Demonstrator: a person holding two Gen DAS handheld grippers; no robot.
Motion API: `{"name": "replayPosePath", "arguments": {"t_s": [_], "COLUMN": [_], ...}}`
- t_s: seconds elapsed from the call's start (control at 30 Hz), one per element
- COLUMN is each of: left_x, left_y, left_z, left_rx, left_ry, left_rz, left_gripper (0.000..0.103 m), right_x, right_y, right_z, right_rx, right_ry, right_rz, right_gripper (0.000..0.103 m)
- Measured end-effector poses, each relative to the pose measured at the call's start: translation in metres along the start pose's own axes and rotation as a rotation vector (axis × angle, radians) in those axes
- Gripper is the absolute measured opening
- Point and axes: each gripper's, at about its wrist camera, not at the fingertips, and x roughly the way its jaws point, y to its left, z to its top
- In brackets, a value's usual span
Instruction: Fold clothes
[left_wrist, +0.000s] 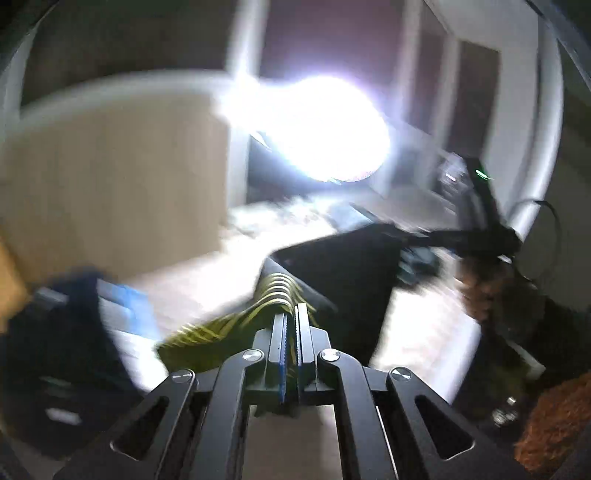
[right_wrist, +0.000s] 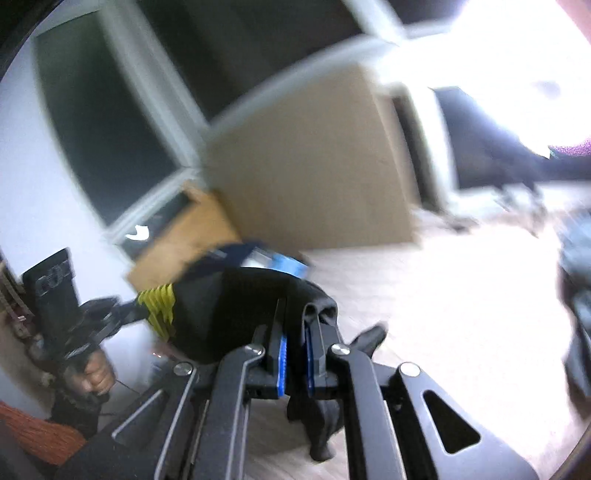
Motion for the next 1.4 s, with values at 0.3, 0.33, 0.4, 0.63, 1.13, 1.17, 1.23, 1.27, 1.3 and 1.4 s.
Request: {"name": "replayPosePath", "arguments": {"t_s": [0.3, 0.33, 0.4, 0.63, 1.13, 1.17, 1.23, 1.27, 1.3, 1.4], "left_x": [0.106, 0.108, 0.11, 0.132, 0.214, 0.218, 0.226, 0.237, 0.244, 0.256], "left_y": [-0.053, -0.05, -0.045, -0.021, 0.009, 0.015, 0.027, 0.032, 0.034, 0.033], "left_z": [-0.064, -0.069, -0.078, -0.1, -0.096, -0.093, -0.087, -0.085, -0.084, -0.079], "left_rx": [-0.196, -0.217, -0.259, -0.388, -0.484, -0.498, -0.528, -0.547, -0.559, -0.559], "left_ry": [0.236, 0.24, 0.249, 0.246, 0.301, 0.298, 0.293, 0.311, 0.319, 0.302], "left_rz": [-0.108, -0.086, -0.043, 0.067, 0.092, 0.088, 0.079, 0.066, 0.057, 0.061], "left_gripper": [0.009, 0.011, 0.011, 0.017, 0.03, 0.03, 0.031, 0.031, 0.031, 0.028], "right_x": [-0.038, -0.046, -0.055, -0.004, 0.158, 0.161, 0.166, 0.167, 0.167, 0.164], "right_y": [-0.187, -0.189, -0.183, -0.101, -0.17, -0.174, -0.183, -0.187, -0.19, -0.199], "right_z": [-0.079, -0.08, -0.074, -0.052, -0.016, -0.017, -0.019, -0.02, -0.021, -0.022], "right_rx": [0.103, 0.074, 0.012, -0.263, -0.173, -0.162, -0.136, -0.119, -0.103, -0.077], "right_ry": [0.382, 0.376, 0.35, 0.326, 0.507, 0.519, 0.543, 0.549, 0.553, 0.558], "right_rz": [-0.536, -0.552, -0.564, -0.313, -0.152, -0.143, -0.125, -0.109, -0.091, -0.054], "right_gripper": [0.013, 0.013, 0.019, 0.035, 0.047, 0.047, 0.047, 0.047, 0.047, 0.047]}}
